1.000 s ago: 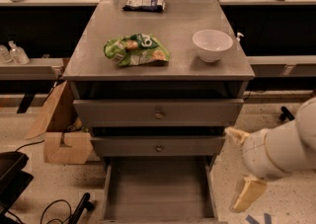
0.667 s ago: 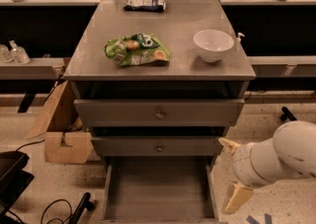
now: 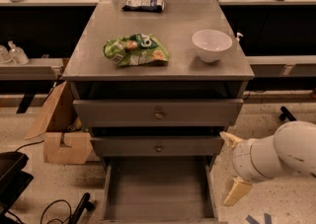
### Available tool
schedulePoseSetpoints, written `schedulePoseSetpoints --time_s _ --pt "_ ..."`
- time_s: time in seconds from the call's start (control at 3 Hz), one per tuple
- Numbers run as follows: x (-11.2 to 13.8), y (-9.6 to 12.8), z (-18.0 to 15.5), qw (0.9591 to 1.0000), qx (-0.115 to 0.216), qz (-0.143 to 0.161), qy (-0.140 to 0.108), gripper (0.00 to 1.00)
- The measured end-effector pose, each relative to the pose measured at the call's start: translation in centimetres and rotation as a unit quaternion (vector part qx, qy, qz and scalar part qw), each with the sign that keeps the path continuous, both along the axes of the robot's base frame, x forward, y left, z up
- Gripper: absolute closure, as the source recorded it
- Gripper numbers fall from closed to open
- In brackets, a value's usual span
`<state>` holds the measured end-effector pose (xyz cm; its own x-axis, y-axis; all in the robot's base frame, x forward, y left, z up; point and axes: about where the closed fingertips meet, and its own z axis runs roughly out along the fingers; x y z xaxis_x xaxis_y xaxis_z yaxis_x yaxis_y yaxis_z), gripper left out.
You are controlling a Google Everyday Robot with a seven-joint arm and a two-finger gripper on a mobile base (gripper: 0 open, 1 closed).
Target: Close bottom drawer
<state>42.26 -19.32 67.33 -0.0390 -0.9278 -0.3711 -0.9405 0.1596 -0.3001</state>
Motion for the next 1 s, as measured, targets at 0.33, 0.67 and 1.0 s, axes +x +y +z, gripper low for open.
schedulePoseSetpoints --time_s 0.33,0.67,1.0 --pt "-0.6 1.7 -3.4 0.9996 0.028 0.007 0.004 0.00" --pt "-1.5 3.8 -10.6 0.9982 0.053 0.017 0.021 0.00" --pt "-1.6 5.0 -17.5 0.9965 0.075 0.024 0.026 0.00"
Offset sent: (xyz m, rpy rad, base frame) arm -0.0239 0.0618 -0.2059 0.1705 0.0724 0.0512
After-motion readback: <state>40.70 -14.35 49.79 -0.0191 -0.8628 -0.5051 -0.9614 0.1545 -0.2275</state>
